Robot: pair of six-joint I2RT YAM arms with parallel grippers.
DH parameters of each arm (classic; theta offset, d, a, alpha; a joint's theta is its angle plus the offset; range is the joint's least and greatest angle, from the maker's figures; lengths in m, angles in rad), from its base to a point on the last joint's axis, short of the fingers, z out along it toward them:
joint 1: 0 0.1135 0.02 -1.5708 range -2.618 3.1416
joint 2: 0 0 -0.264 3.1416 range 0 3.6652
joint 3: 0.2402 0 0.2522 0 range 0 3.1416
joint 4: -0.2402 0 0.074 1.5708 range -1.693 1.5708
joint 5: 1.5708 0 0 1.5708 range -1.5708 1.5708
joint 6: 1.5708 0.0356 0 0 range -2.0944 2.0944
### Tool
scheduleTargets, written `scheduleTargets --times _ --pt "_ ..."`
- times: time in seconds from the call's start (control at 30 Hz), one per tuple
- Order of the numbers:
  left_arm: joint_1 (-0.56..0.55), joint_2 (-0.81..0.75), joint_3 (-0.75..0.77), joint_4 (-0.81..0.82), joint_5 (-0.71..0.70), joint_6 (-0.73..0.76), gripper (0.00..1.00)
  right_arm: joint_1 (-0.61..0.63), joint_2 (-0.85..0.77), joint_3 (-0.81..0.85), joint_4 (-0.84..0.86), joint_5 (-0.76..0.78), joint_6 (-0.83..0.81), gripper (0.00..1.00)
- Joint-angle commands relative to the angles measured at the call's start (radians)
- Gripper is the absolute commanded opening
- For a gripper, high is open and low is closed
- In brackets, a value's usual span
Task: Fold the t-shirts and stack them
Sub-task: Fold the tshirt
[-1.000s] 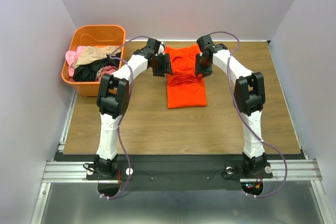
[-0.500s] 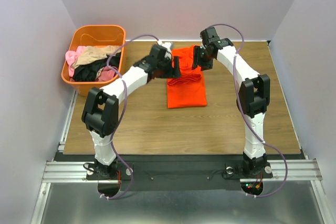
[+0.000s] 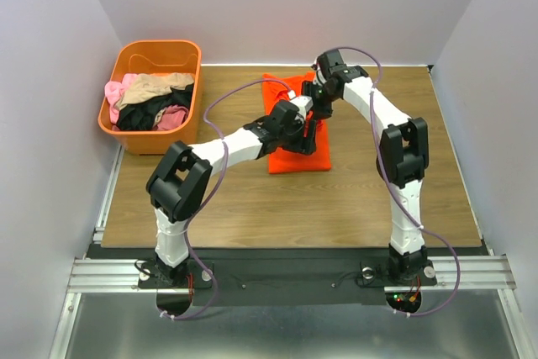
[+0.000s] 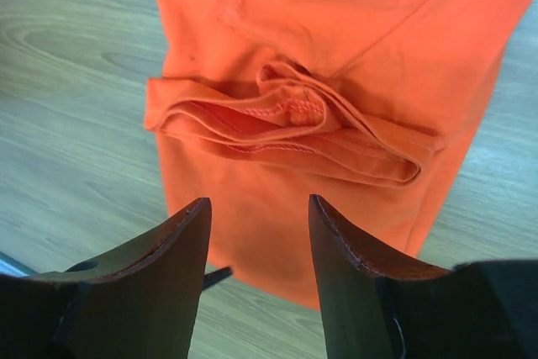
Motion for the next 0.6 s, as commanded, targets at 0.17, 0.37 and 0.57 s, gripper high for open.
scheduleTargets --times 0.17,0.37,0.57 --pt "-0.017 0.103 0.002 0.078 -0.037 0.058 0.76 0.027 0.068 -0.052 0.022 -0.039 -0.003 0.56" --pt "-0.026 0.126 -0.039 0.097 -0.023 0.067 0.76 0.029 0.118 0.006 0.021 -0.001 0.021 0.55" --pt "-0.045 0.101 -0.124 0.112 -0.020 0.069 0.75 0.028 0.174 0.118 0.022 0.134 0.078 0.55"
